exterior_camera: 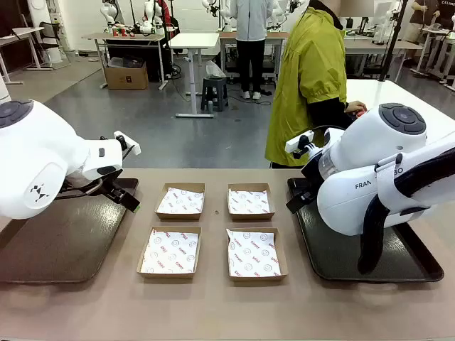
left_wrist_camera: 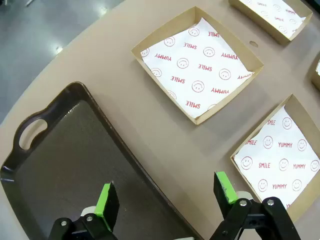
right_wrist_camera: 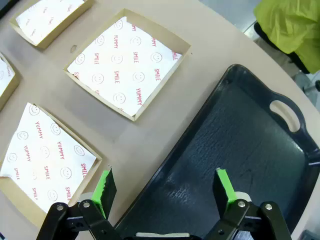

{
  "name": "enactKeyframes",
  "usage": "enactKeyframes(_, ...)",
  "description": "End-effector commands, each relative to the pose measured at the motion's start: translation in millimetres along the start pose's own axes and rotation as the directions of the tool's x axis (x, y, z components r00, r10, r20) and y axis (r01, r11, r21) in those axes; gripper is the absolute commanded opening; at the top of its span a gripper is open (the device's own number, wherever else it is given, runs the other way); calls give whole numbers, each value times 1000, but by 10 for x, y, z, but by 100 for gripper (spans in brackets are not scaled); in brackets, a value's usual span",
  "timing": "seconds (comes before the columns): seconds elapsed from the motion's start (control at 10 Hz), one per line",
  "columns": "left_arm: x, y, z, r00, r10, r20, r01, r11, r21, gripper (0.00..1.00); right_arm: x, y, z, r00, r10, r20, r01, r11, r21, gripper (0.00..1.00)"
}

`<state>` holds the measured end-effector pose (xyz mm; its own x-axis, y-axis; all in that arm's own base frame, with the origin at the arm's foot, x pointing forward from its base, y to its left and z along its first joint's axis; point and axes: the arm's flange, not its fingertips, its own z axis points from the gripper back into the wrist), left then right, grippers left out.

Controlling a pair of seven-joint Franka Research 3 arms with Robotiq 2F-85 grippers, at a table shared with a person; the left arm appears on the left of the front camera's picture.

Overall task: Individually package the donuts and arrange them on the tray.
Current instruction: Pick up one Paper togo box.

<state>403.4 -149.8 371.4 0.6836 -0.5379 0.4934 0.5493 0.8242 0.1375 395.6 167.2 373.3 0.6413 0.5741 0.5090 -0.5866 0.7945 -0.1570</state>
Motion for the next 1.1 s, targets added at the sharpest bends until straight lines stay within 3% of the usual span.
enactKeyframes(0.0,0,-1,0,1000,0,0,0,1000,0,100,0,0,0,1000,0,0,0,1000,0,100)
enactKeyframes(1.0,0,-1,0,1000,0,0,0,1000,0,100,0,0,0,1000,0,0,0,1000,0,100)
